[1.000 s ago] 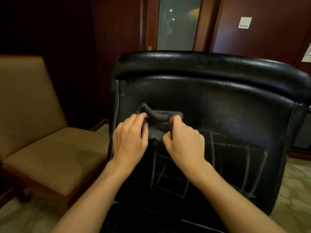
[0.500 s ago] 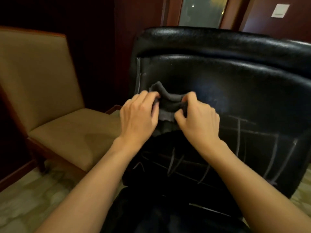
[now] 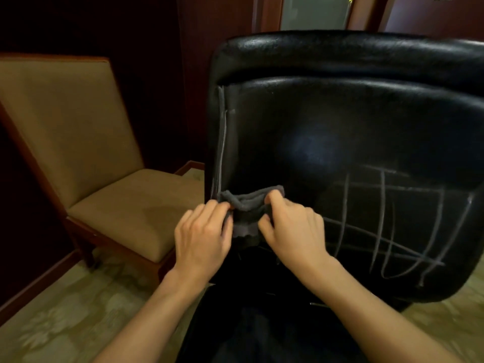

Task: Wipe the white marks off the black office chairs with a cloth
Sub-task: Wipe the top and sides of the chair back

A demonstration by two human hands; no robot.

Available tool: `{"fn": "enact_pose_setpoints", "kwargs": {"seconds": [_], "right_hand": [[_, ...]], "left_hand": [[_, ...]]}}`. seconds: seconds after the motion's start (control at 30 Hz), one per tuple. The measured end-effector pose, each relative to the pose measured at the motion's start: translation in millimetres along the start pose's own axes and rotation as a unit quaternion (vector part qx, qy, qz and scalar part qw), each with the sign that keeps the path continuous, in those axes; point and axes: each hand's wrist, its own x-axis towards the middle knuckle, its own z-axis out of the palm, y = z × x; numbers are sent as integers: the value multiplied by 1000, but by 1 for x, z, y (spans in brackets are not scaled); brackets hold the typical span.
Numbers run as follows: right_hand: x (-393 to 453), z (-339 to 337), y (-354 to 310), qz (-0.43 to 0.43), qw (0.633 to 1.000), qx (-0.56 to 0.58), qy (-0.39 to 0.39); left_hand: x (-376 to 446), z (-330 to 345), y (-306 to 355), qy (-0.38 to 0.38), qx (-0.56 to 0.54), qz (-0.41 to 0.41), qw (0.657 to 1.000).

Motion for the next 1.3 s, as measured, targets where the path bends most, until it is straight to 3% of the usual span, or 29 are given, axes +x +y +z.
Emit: {"fn": "enact_pose_setpoints", "kwargs": {"seconds": [0.07,0.17,0.27,0.37,0.47,0.57,0.73,0.87,1.0,1.13,1.3], "right_hand": [[15,-20,1,17,999,29,41],[54,-54,2,42,981,98,165],[62,-50,-2,69,989,65,110],[29,-14,-4,66,998,8,-14],[8,-1,3,43,997,36,-53],[25,-22,4,35,998,42,-2],[100,-88,3,36,987,71,138],[140,-94,2,22,993,11,112],[117,-63,-4,-16,995,-49,87],[79,-46,-1,-63,997,-30,21],[112,-89,15,-34,995,-36,83]], "left_hand": [[22,-9,3,28,-32,-4,999],[80,-21,13,93,-90,-38,991],[100,-15,16,76,-73,-60,993],[58,-1,8,35,-16,-45,998],[16,1,7,6,-21,-37,999],[30,-6,11,15,-42,-41,998],[137,-28,20,98,-49,-79,991],[175,-31,22,85,-24,-118,989],[127,-23,16,69,30,-103,992],[85,-27,13,46,12,-93,995],[150,-37,22,87,-18,-75,993]]}}
